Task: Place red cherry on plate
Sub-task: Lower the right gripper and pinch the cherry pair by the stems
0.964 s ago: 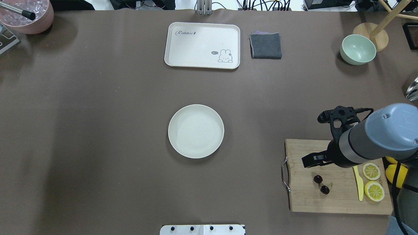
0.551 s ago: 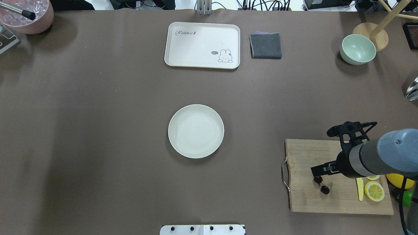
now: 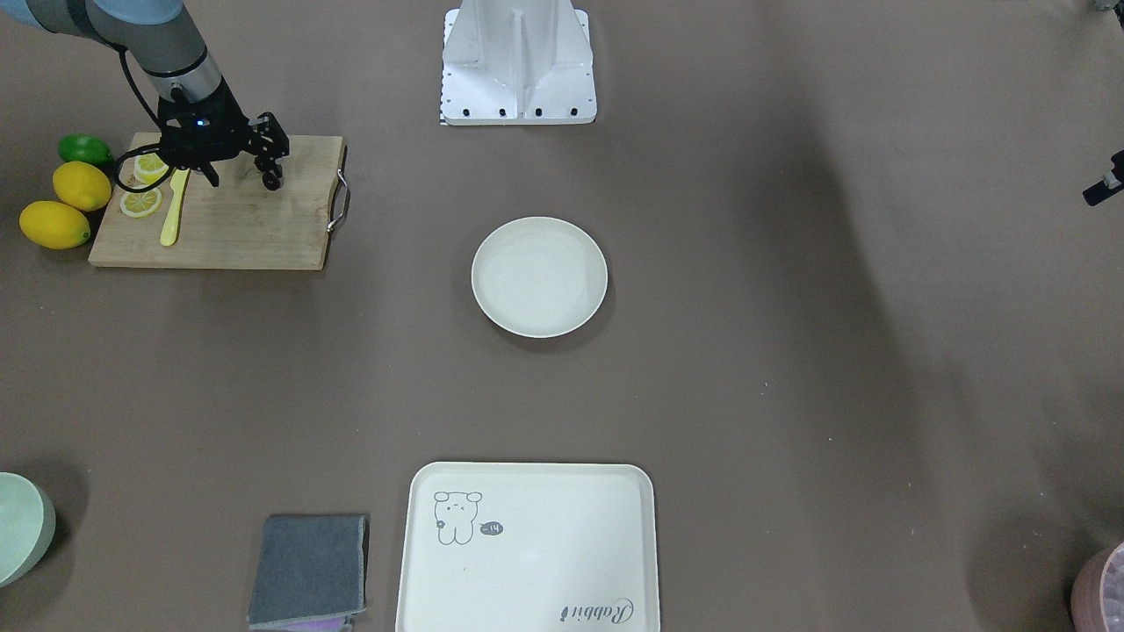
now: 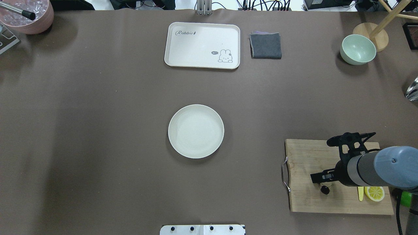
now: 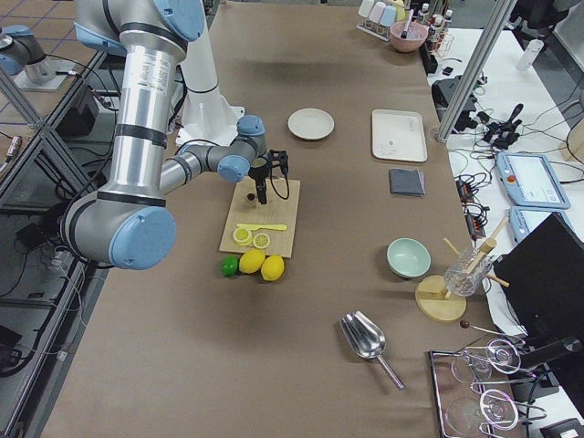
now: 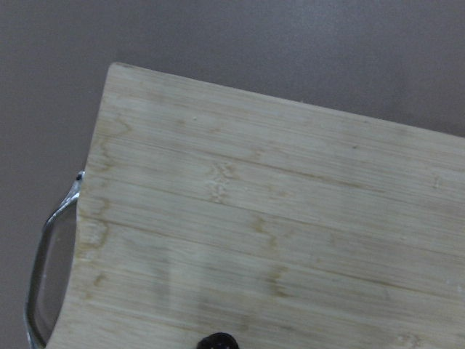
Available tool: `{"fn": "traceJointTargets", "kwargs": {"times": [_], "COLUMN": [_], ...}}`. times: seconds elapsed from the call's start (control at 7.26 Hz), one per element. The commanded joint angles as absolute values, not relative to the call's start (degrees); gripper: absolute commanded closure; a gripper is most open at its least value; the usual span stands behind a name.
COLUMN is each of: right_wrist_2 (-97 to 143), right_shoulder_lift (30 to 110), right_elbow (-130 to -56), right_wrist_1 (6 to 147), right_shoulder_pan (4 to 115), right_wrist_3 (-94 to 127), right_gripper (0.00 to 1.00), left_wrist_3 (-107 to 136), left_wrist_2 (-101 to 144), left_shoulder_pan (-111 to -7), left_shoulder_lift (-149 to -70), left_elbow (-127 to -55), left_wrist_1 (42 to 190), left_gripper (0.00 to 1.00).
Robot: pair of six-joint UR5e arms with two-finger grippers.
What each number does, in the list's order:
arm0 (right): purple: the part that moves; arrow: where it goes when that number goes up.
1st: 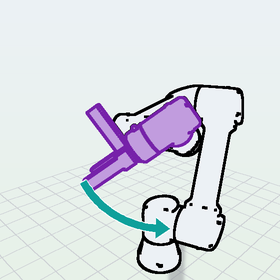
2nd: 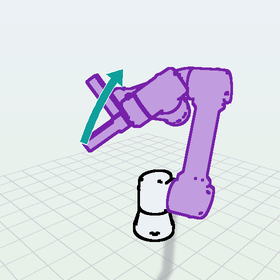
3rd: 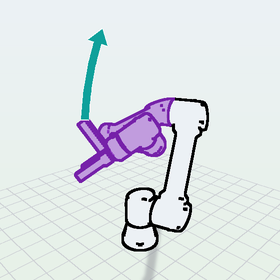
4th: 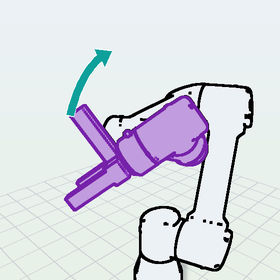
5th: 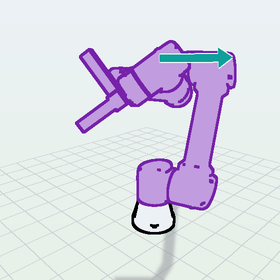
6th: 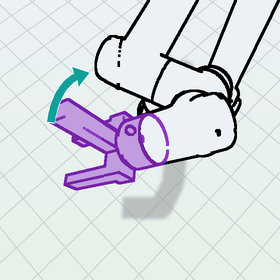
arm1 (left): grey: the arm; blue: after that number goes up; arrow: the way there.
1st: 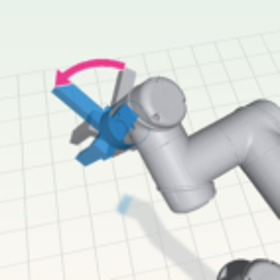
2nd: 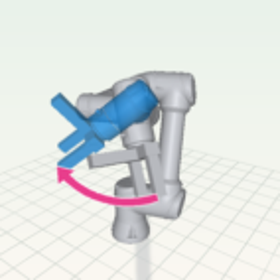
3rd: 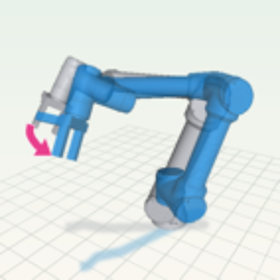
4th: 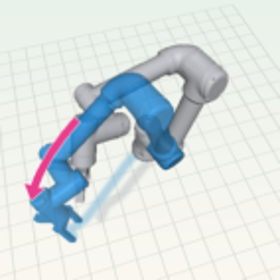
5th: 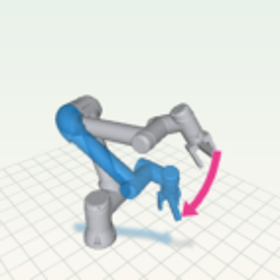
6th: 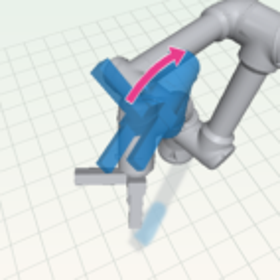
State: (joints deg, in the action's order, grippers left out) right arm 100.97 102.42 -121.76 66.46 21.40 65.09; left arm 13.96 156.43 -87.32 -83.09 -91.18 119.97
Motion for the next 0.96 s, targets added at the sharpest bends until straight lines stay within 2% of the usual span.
{"fn": "traceJointTargets", "kwargs": {"times": [0.0,0.14,0.28,0.83], "right_wrist_2": [99.3,97.7,97.6,95.7], "right_shoulder_lift": [102.5,102.5,102.6,103.9], "right_elbow": [-122.1,-122.2,-122.2,-122.1], "right_wrist_1": [66.4,66.2,65.9,64.7], "right_shoulder_pan": [19.4,17.9,17.7,15.6], "right_wrist_3": [67.1,68.7,69.1,69.2], "right_gripper": [0.06,0.06,0.14,0.28], "left_wrist_3": [14.0,14.0,14.0,14.0], "left_wrist_2": [155.9,155.9,155.9,155.8], "left_shoulder_pan": [-87.1,-87.0,-87.0,-86.9], "left_shoulder_lift": [-83.5,-83.8,-83.8,-83.8], "left_elbow": [-90.9,-90.9,-90.8,-90.8], "left_wrist_1": [120.0,120.0,120.0,120.0], "left_gripper": [0.01,0.01,0.01,0.01]}}
